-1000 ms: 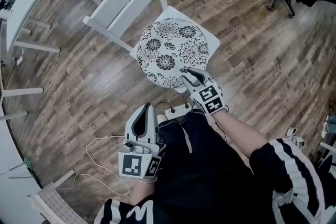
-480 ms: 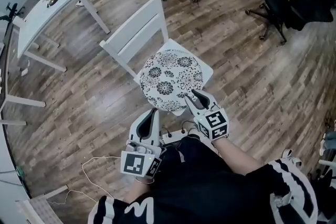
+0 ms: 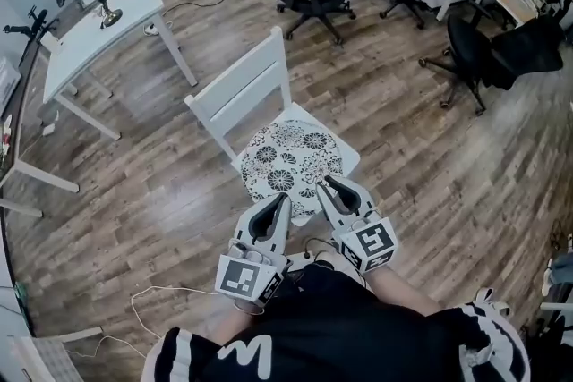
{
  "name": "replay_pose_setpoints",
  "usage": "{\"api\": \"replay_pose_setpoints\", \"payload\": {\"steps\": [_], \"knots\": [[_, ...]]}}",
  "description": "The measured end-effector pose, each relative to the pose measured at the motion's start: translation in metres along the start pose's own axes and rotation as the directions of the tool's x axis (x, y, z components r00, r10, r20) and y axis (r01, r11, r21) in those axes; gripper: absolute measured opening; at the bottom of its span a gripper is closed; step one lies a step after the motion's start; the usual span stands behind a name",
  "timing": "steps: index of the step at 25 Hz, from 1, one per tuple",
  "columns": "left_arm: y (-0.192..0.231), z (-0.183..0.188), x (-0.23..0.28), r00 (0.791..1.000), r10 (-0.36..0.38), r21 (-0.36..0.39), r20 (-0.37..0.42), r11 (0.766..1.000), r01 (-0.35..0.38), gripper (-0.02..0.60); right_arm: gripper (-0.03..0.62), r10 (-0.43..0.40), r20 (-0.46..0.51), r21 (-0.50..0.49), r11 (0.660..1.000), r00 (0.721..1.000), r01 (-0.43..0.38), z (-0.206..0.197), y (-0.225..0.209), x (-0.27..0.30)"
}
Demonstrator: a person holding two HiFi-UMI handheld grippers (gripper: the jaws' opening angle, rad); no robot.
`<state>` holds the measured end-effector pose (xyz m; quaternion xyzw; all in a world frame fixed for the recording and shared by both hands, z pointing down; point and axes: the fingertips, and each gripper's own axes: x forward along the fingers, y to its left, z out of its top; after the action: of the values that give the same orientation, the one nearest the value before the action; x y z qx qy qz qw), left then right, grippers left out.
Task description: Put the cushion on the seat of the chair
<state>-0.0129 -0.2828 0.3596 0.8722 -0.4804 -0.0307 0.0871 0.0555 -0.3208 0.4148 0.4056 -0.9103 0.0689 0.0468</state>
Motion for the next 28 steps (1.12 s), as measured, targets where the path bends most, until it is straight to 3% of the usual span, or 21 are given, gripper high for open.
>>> {"api": "replay_pose_setpoints", "payload": {"steps": [13, 21, 28], "knots": [[-0.029, 0.007, 0.028, 0.999, -0.039, 0.056, -0.008, 0.998, 0.04, 0.006, 0.021, 0.085, 0.167, -0.047, 0.996, 0.982, -0.078, 0.068, -0.001, -0.021], [-0.046, -0.009, 0.036, 1.0, -0.009, 0.036, 0.007, 0.999, 0.009, 0.006, 0.02, 0.115, 0.159, -0.007, 0.993, 0.981, -0.115, 0.046, -0.006, -0.045], [-0.058, -0.008, 0.031, 0.999, 0.015, 0.018, 0.036, 1.0, -0.016, 0.006, 0.02, 0.119, 0.181, 0.107, 0.984, 0.976, -0.14, 0.039, -0.012, -0.05]]}}
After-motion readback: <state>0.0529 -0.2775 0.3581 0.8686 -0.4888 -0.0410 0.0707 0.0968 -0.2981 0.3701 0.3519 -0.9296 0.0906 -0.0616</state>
